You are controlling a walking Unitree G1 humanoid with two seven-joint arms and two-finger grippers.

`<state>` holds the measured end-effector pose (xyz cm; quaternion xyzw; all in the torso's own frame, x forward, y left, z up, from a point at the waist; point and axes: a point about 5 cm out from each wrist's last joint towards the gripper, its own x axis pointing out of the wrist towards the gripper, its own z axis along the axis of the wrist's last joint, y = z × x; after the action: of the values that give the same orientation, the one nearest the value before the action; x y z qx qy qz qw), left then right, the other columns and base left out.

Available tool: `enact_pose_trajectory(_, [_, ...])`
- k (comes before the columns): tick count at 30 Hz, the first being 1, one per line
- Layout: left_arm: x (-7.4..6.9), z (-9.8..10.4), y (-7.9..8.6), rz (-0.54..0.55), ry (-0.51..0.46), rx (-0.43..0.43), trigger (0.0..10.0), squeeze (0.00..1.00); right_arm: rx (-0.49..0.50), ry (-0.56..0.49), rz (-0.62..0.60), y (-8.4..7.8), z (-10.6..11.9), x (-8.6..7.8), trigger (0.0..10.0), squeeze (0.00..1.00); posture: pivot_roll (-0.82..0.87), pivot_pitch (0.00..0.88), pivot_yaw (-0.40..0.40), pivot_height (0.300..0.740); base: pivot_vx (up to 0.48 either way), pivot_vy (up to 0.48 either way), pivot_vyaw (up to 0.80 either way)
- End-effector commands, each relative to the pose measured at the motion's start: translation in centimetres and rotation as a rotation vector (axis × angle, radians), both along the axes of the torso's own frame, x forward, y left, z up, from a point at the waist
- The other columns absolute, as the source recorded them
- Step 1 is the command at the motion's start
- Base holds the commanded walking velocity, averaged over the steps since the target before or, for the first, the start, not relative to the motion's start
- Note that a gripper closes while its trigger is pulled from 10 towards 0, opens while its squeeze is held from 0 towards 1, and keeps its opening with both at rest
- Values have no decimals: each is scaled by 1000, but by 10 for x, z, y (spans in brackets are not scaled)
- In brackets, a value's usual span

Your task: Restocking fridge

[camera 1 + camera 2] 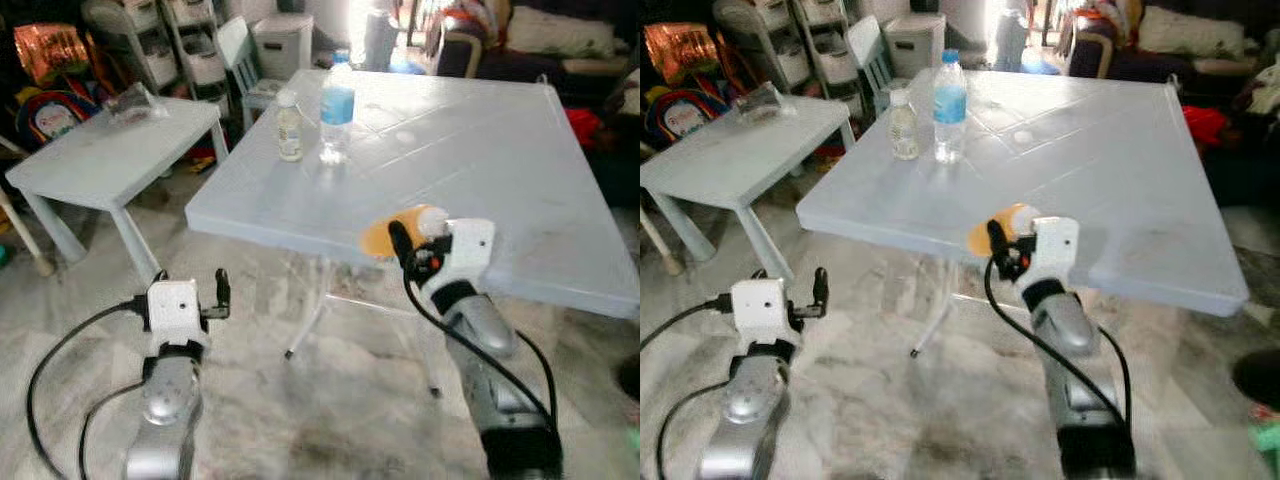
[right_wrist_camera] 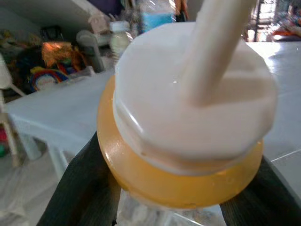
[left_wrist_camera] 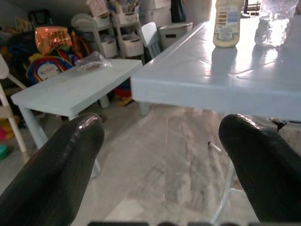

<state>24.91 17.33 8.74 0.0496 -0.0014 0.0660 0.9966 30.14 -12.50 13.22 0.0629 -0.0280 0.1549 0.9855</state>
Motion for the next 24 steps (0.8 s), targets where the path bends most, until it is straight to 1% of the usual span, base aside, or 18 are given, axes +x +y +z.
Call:
enact_pose_trajectory(1, [2, 0, -2, -8, 3, 4, 10000, 0, -24, -81, 64, 11, 16, 2, 10000, 0, -52, 28, 36, 740, -251, 0, 0])
enact_pose_trajectory(2, [2, 0, -2, -9, 1, 4, 10000, 0, -27, -88, 83, 14, 18, 1, 10000, 0, -52, 28, 36, 740, -251, 0, 0])
enact_pose_trajectory(3, [2, 0, -2, -9, 1, 4, 10000, 0, -27, -88, 83, 14, 18, 1, 10000, 0, -52, 28, 36, 740, -251, 0, 0])
enact_pose_trajectory(6, [5, 3, -1, -3, -14, 10, 10000, 0, -23, -97, 130, 22, 20, 1, 10000, 0, -47, 39, 43, 740, 0, 0, 0])
enact_pose_trajectory(7, [6, 6, 1, 6, -23, 17, 10000, 0, -25, -121, 170, 27, 23, -1, 10000, 0, -43, 44, 46, 740, 0, 0, 0])
enact_pose_trajectory(8, [6, 6, 1, 6, -23, 17, 10000, 0, -25, -121, 170, 27, 23, -1, 10000, 0, -43, 44, 46, 740, 0, 0, 0])
enact_pose_trajectory(9, [6, 7, 3, 15, -26, 22, 10000, 0, -31, -140, 189, 30, 25, -3, 10000, 0, -45, 49, 50, 740, 0, 0, 706])
enact_pose_trajectory(12, [5, 6, 6, 23, -16, 30, 10000, 0, -40, -142, 191, 32, 24, -4, 10000, 0, -50, 51, 55, 740, 0, 0, 710])
enact_pose_trajectory(14, [5, 3, 6, 23, -8, 41, 10000, 0, -51, -146, 216, 35, 23, -6, 10000, 0, -49, 58, 52, 740, 0, 0, 706])
enact_pose_trajectory(16, [4, 2, 5, 19, -1, 64, 10000, 0, -61, -136, 221, 35, 19, -7, 10000, 0, -47, 63, 48, 740, 0, 0, 703])
enact_pose_trajectory(18, [2, 1, 5, 29, -5, 79, 10000, 0, -61, -123, 220, 32, 16, -9, 10000, 0, -41, 67, 42, 740, 0, 0, 706])
enact_pose_trajectory(19, [-5, -4, 7, 48, 14, 70, 10000, 0, -67, -107, 207, 22, 12, -13, 10000, 0, -41, 70, 38, 740, 0, 0, 706])
enact_pose_trajectory(20, [-5, -4, 7, 48, 14, 70, 10000, 0, -67, -107, 207, 22, 12, -13, 10000, 0, -41, 70, 38, 740, 0, 0, 706])
enact_pose_trajectory(21, [-10, -10, 9, 54, 32, 66, 10000, 0, -71, -85, 188, 14, 7, -15, 10000, 0, -41, 70, 37, 740, 0, 0, 700])
enact_pose_trajectory(22, [-19, -18, 10, 59, 57, 67, 10000, 0, -78, -55, 157, 1, -1, -18, 10000, 0, -43, 67, 32, 740, 0, 0, 700])
enact_pose_trajectory(24, [-28, -26, 11, 55, 81, 74, 10000, 0, -95, -31, 114, -12, -9, -21, 10000, 0, -44, 66, 31, 740, 0, 0, 703])
